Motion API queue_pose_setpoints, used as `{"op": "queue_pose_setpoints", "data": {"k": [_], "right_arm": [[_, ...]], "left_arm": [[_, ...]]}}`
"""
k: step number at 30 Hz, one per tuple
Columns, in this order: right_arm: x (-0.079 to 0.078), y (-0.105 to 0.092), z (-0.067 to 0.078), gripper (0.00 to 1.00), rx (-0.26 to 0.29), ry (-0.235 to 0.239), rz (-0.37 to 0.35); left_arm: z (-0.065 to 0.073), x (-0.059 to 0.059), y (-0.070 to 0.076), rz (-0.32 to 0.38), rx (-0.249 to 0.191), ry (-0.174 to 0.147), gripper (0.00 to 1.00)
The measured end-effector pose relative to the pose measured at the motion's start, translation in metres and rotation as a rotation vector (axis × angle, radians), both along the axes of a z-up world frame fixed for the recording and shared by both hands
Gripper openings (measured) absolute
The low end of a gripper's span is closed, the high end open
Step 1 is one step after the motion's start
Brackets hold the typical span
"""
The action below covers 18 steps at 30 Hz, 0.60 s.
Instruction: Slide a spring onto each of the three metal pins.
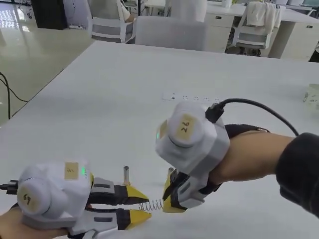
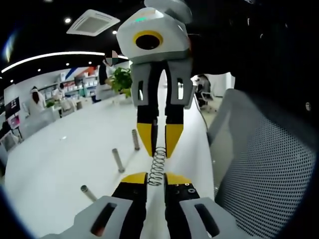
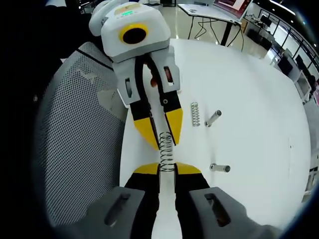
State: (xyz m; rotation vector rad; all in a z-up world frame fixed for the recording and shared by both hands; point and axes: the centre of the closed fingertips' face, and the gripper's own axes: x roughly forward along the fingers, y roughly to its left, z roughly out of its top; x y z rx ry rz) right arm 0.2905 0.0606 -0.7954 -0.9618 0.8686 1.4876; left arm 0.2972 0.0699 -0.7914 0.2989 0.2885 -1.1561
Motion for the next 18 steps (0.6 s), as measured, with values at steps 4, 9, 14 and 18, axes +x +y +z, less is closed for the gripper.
{"op": "queue_pose_setpoints", "data": {"k": [4,9,14,18], "right_arm": [[-0.001,0.001,0.001,0.08,0.001,0.003,-0.005],[-0.003,0.004,0.008,0.08,0.015,0.003,-0.011],[-0.004,0.011,0.018,0.08,0.038,-0.012,-0.005],[-0.007,0.018,0.026,0.08,0.058,-0.024,0.01]], "left_arm": [[0.0,-0.001,0.0,-0.002,0.003,-0.001,0.04],[-0.002,-0.001,0.001,-0.004,0.013,-0.001,0.03],[-0.003,-0.001,0.001,0.0,0.012,0.003,0.03],[-0.003,-0.002,0.0,0.0,0.011,0.007,0.03]]}}
